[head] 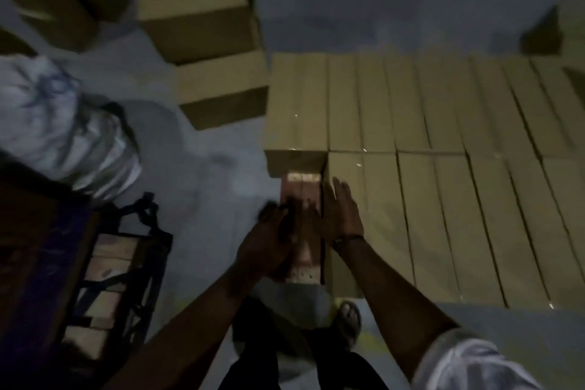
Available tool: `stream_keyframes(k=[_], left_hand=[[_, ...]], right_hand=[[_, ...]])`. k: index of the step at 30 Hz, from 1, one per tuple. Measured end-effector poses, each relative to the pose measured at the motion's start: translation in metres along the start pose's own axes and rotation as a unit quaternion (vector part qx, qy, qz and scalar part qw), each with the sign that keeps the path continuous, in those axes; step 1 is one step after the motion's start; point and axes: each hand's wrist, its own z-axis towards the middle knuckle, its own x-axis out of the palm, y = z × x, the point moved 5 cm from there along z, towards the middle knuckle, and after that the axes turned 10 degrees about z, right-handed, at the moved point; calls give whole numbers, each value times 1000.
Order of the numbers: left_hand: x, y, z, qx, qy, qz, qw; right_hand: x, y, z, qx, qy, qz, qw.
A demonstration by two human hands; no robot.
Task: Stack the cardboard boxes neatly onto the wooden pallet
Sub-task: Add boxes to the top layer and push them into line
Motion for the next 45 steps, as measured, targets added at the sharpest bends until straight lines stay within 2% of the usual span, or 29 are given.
stream_keyframes(k=[2, 4, 7, 10, 15, 22, 29, 34, 41, 45], left_hand=[[-31, 26, -18, -24, -25, 4, 999], [-68, 59, -34, -82, -57, -11, 995], [-103, 117, -51, -130, -100, -55, 985], [-140, 173, -59, -159, -165, -72, 971], [-195, 230, -51, -161, -172, -101, 967], [-251, 263, -19, -150, -189, -148, 959], [-301, 272, 70, -98, -193, -134, 967], [-354, 279, 172, -74, -196, -112, 971], [-432, 265, 320, -47, -173, -119, 977], [-464, 253, 386, -30, -187, -95, 977]], right_hand=[[13, 40, -9, -63, 7, 19, 998], [28, 96, -18, -100, 40, -18, 994], [53, 160, -12, -114, 60, 13, 992], [70, 221, -4, -180, 45, 13, 983], [91, 284, 26, -181, 34, 26, 983], [93, 312, 66, -170, 12, 47, 984], [78, 345, 161, -156, -32, 58, 986], [65, 378, 256, -152, -39, 87, 984], [13, 420, 391, -146, -72, 69, 984], [-11, 434, 453, -126, -83, 47, 987]])
